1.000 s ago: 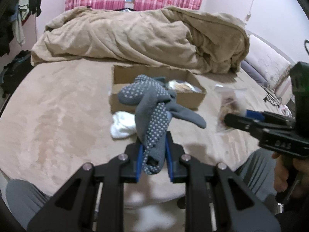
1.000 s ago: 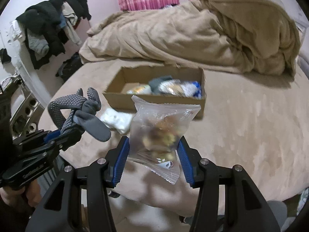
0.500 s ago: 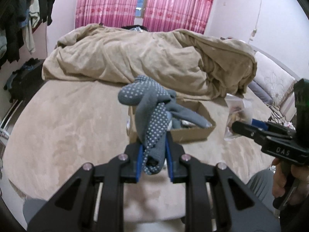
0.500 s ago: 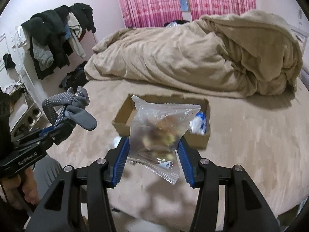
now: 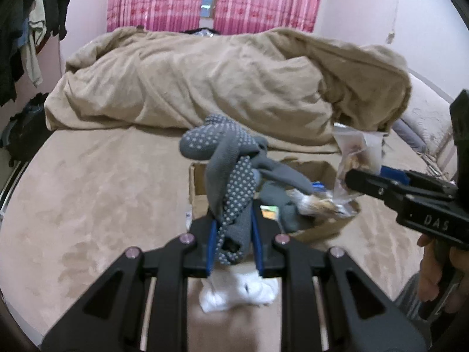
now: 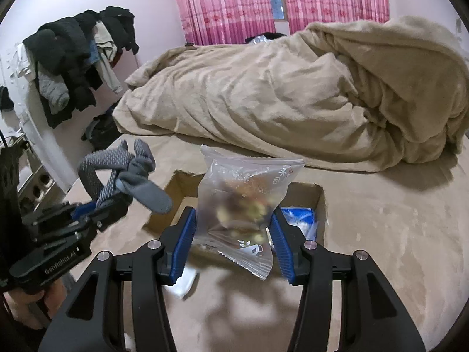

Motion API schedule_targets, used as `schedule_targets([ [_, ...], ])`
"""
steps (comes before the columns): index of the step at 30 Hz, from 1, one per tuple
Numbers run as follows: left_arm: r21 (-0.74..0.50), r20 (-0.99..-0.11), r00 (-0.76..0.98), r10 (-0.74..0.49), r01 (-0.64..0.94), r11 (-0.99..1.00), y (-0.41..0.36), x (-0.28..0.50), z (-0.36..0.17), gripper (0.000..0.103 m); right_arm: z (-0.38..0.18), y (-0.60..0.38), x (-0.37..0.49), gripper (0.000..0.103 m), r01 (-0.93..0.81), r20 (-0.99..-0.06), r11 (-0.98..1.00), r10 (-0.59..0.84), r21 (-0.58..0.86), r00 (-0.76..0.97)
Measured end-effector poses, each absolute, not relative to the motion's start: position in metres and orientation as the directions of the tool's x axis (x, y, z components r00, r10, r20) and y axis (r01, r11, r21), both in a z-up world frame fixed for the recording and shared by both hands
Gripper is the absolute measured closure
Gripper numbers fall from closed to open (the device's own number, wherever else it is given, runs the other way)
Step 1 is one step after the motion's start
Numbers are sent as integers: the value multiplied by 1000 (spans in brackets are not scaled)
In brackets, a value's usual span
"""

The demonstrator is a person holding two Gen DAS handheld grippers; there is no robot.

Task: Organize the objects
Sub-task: 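Lower the glove and snack bag into the box and open both tools, then withdraw both tools from the box and hold above the white socks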

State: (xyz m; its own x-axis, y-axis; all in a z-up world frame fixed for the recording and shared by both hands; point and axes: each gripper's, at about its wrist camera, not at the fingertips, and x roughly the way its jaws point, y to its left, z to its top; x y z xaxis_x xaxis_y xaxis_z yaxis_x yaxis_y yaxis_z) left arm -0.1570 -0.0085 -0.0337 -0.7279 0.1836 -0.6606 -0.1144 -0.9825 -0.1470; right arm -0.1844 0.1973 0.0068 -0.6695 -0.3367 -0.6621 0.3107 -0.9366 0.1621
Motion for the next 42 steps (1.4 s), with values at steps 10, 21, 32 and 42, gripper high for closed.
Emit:
schedule_targets([
  [10,-174,-753,-621,218,-132,-976,-2,-216,-93,82,-50,182,-244,50,296,-716,-939,-329,177,-616],
  [21,-153,-793,-573,205,-139,-978,11,-214,-101,67,-73,176,-256,40,291,-753,-945,-301,152,-585],
  [32,-148,-754,-632,178,-100,-984,-2,-153,-56,31,-29,189,-200,28,309,-707,-941,-310,135,-636],
  [42,-155,-714,-680,167,-80,-985,-9,-78,-2,27,29,202,-121,28,295,-675,-950,-286,105,-681],
])
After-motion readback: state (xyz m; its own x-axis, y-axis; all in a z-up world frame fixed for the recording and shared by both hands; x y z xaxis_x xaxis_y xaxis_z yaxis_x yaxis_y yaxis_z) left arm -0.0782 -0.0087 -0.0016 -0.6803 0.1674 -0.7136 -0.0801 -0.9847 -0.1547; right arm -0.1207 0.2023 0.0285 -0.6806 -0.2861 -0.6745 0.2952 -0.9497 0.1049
